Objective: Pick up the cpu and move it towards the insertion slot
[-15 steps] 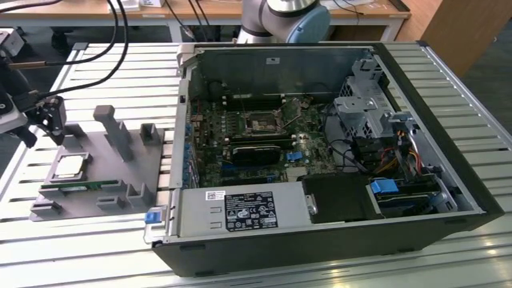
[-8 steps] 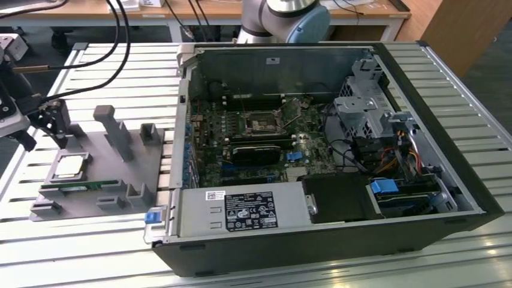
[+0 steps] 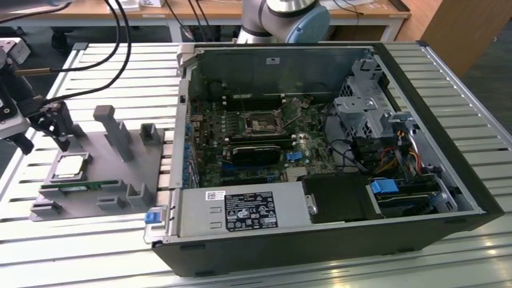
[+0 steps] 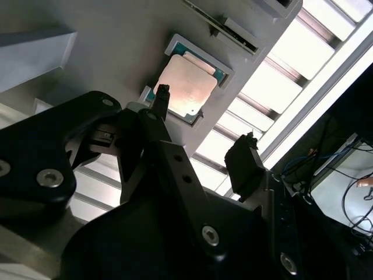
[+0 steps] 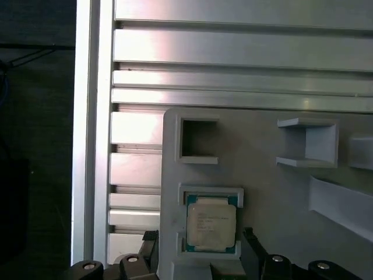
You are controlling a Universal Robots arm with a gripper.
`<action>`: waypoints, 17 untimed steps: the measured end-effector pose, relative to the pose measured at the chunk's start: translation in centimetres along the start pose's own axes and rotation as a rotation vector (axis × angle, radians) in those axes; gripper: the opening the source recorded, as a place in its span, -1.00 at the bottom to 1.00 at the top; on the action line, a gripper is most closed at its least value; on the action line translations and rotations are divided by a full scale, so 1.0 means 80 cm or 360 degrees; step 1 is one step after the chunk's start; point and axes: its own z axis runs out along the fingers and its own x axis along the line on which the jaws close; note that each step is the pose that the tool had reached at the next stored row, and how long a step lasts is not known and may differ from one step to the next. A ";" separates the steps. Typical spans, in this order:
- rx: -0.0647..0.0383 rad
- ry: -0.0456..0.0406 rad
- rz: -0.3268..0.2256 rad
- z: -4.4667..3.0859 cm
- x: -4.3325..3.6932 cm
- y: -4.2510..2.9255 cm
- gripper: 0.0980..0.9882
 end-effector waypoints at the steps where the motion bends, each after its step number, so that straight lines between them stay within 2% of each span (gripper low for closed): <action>1: 0.0002 0.0000 0.0000 0.0007 0.000 0.0000 0.27; 12: 0.0008 0.0000 0.0000 0.0101 0.000 -0.0005 0.27; 14: 0.0009 0.0000 0.0000 0.0133 0.000 -0.0005 0.30; 15: 0.0009 0.0000 0.0000 0.0147 0.000 -0.0004 0.43; 17: 0.0011 0.0000 -0.0001 0.0170 0.000 -0.0004 0.43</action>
